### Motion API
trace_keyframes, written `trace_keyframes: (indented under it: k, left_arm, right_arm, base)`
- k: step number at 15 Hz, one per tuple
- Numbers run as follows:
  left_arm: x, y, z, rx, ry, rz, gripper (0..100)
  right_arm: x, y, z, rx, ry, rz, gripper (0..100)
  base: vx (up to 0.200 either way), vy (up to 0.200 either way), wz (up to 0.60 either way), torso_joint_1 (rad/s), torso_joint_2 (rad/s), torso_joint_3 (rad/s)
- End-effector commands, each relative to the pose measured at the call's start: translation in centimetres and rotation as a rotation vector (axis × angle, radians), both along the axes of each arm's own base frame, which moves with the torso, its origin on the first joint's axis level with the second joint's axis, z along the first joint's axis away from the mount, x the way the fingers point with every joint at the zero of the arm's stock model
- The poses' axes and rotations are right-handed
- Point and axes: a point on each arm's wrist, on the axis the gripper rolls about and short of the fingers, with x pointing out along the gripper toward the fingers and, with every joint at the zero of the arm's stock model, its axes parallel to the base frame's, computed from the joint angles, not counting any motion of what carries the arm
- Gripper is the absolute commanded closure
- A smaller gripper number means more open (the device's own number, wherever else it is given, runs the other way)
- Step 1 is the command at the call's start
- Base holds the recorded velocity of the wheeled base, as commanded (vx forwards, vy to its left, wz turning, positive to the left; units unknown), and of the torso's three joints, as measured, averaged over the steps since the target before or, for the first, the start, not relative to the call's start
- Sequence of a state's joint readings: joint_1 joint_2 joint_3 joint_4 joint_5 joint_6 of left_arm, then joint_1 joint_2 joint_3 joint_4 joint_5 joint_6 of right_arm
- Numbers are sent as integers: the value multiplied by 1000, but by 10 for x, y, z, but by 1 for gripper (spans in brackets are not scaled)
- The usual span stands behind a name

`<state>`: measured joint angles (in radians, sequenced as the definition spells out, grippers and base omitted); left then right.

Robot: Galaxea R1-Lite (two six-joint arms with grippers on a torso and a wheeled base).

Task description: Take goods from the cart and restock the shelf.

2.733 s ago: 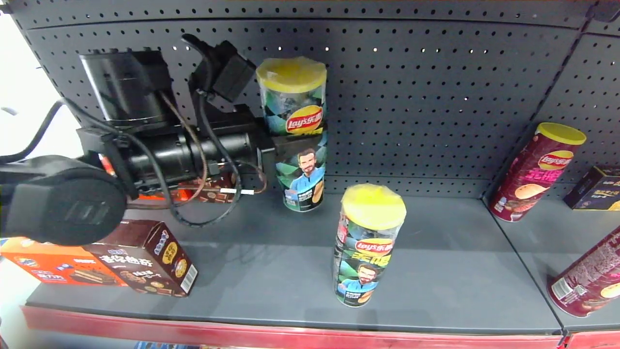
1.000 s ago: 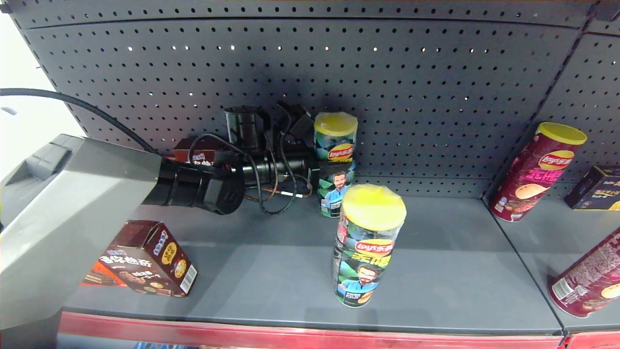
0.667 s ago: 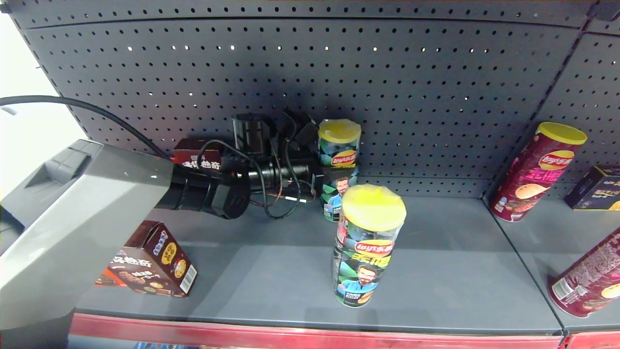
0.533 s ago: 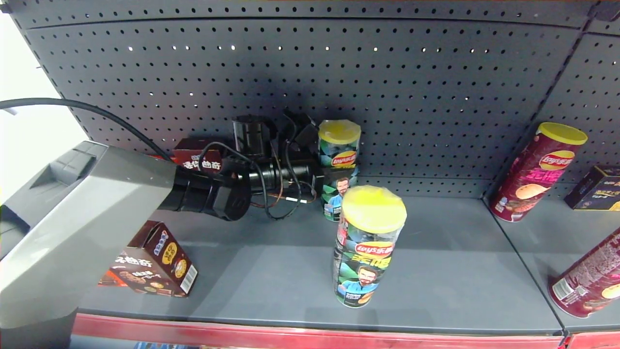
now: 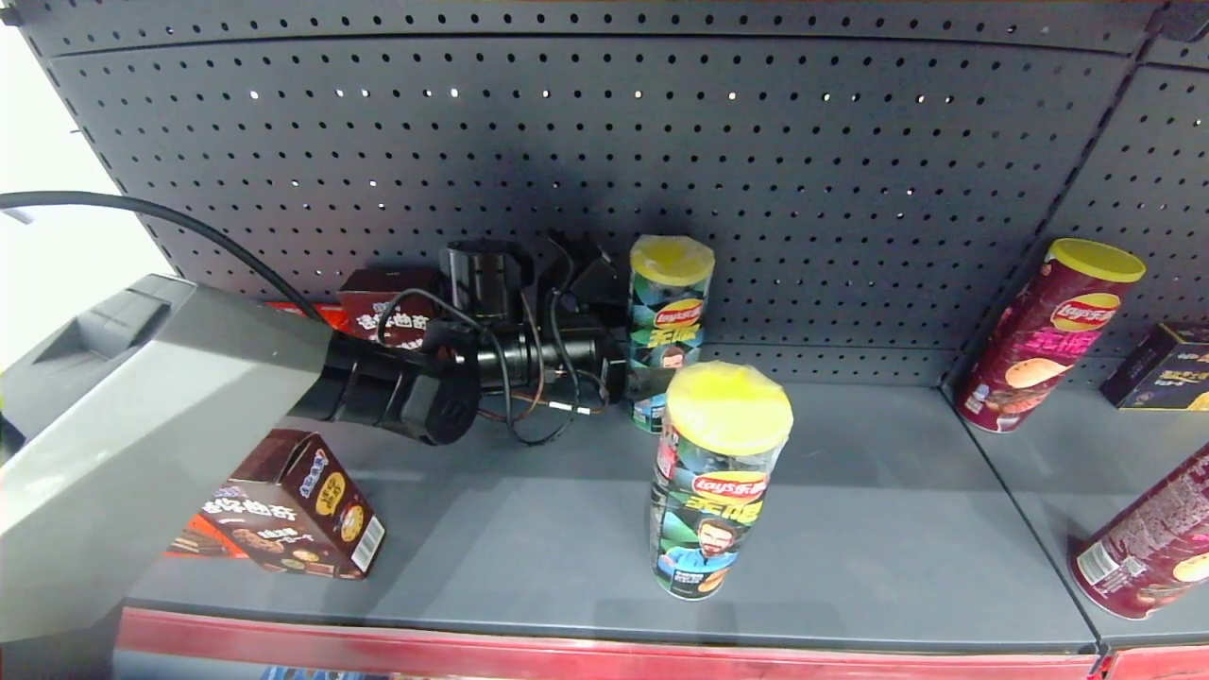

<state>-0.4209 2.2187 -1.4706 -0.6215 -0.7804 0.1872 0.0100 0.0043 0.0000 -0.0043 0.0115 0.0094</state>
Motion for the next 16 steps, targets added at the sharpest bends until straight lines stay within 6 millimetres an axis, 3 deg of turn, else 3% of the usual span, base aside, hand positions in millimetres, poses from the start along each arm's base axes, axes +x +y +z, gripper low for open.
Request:
trace_keyframes:
  k: [1,6,11,16]
  left_arm:
    - [-17,10,17,-2,-5,9,0]
    - [-41,19,37,62,-1,204,0]
    - [-52,27,39,221,2,365,0]
    - [-57,16,37,309,-76,459,0]
  right_arm:
    - [0,0,0,0,2,2,0]
    - [0,0,0,0,2,2,0]
    - [0,0,0,0,2,2,0]
    - [0,0,0,0,2,2,0]
  base:
    - [0,0,0,0,0,0]
    - [0,0,0,0,0,0]
    - [0,0,0,0,0,0]
    - [0,0,0,0,0,0]
